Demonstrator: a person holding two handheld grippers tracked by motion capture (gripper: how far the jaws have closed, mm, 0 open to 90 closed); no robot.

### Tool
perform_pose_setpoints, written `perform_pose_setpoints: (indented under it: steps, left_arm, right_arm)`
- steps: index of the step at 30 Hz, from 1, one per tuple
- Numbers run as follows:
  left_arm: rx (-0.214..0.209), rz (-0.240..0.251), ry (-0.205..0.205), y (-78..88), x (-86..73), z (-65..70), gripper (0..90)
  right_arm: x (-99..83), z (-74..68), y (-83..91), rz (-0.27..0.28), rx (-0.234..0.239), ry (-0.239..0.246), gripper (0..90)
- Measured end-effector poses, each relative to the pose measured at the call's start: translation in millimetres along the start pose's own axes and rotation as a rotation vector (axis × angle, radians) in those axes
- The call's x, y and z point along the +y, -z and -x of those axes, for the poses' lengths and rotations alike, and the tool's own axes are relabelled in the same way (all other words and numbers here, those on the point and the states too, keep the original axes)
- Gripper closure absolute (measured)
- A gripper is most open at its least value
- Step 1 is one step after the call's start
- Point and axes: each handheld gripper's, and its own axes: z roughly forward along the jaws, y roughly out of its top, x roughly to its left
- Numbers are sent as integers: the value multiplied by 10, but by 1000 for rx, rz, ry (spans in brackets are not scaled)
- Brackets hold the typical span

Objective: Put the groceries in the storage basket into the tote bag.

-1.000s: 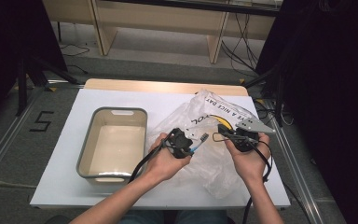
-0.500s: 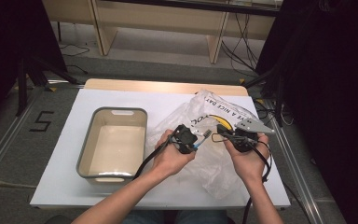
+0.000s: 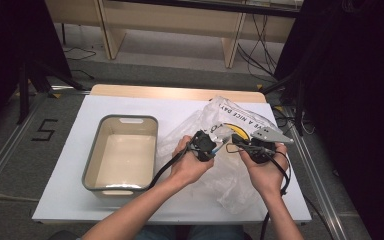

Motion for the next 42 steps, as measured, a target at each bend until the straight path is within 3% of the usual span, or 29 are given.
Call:
perform_pose_setpoints:
  steps: [7, 13, 26, 28, 31, 33, 37, 42]
  left_arm:
    - [17, 78, -57, -111, 13, 8, 788]
    - [31, 128, -83, -186, 18, 12, 788]
    - [74, 218, -92, -303, 28, 22, 783]
    - [65, 202, -95, -335, 21, 21, 769]
    - [43, 155, -106, -370, -13, 26, 653]
    - [30, 150, -120, -333, -57, 48, 621]
    - [1, 136, -114, -184, -158, 82, 586]
    - [-67, 136, -80, 93, -335, 109, 570]
  right_arm:
    - [-8, 8, -5, 0, -1, -2, 900]
    - [-12, 13, -3, -2, -1, -5, 900]
    - [-14, 17, -2, 0, -4, -11, 900]
    - [-17, 20, -2, -1, -2, -9, 900]
    - [-29, 25, -2, -8, -1, -7, 900]
    - [-46, 30, -2, -16, -2, -8, 900]
    - [-95, 42, -1, -34, 0, -9, 900]
    - [-161, 53, 28, -64, 9, -11, 900]
